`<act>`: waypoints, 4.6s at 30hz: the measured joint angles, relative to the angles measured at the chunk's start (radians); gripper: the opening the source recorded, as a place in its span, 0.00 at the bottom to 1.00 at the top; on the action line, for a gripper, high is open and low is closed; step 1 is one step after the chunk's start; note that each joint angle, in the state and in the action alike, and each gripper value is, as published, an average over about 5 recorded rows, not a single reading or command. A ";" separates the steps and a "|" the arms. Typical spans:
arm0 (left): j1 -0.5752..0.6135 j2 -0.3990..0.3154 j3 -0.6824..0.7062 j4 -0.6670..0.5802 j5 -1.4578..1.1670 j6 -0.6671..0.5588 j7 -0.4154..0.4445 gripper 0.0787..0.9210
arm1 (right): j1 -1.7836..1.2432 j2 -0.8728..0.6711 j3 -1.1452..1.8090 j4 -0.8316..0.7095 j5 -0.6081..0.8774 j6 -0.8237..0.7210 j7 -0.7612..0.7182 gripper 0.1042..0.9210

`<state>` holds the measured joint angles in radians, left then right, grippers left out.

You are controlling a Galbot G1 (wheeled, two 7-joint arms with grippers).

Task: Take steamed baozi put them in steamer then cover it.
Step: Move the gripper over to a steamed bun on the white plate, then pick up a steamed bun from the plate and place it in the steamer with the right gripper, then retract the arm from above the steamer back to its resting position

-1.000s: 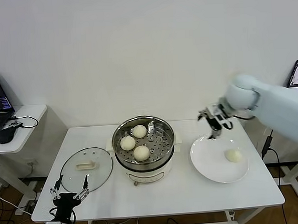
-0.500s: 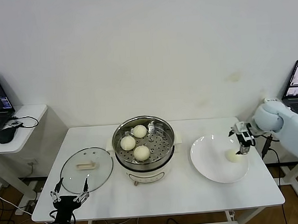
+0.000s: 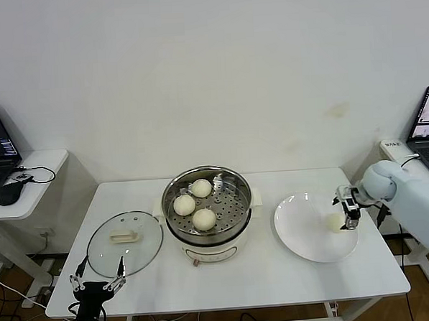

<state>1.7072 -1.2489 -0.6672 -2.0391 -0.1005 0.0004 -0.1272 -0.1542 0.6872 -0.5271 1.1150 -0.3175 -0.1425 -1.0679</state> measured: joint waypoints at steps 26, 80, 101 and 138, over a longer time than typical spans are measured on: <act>-0.008 -0.003 0.003 0.010 -0.001 0.000 0.000 0.88 | -0.043 0.089 0.062 -0.150 -0.075 -0.001 0.021 0.71; -0.018 -0.007 -0.002 -0.018 -0.013 0.003 0.000 0.88 | 0.693 0.333 -0.607 0.277 0.680 -0.442 0.133 0.62; -0.030 -0.009 0.002 -0.010 -0.014 0.002 0.000 0.88 | 0.550 0.490 -0.613 0.121 0.598 -0.473 0.149 0.62; -0.033 -0.004 -0.002 -0.015 -0.023 0.000 0.000 0.88 | 0.369 0.205 -0.319 0.410 0.845 -0.456 0.563 0.88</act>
<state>1.6745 -1.2527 -0.6695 -2.0544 -0.1236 0.0002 -0.1272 0.2144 0.8922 -0.8463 1.5249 0.5271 -0.5988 -0.5052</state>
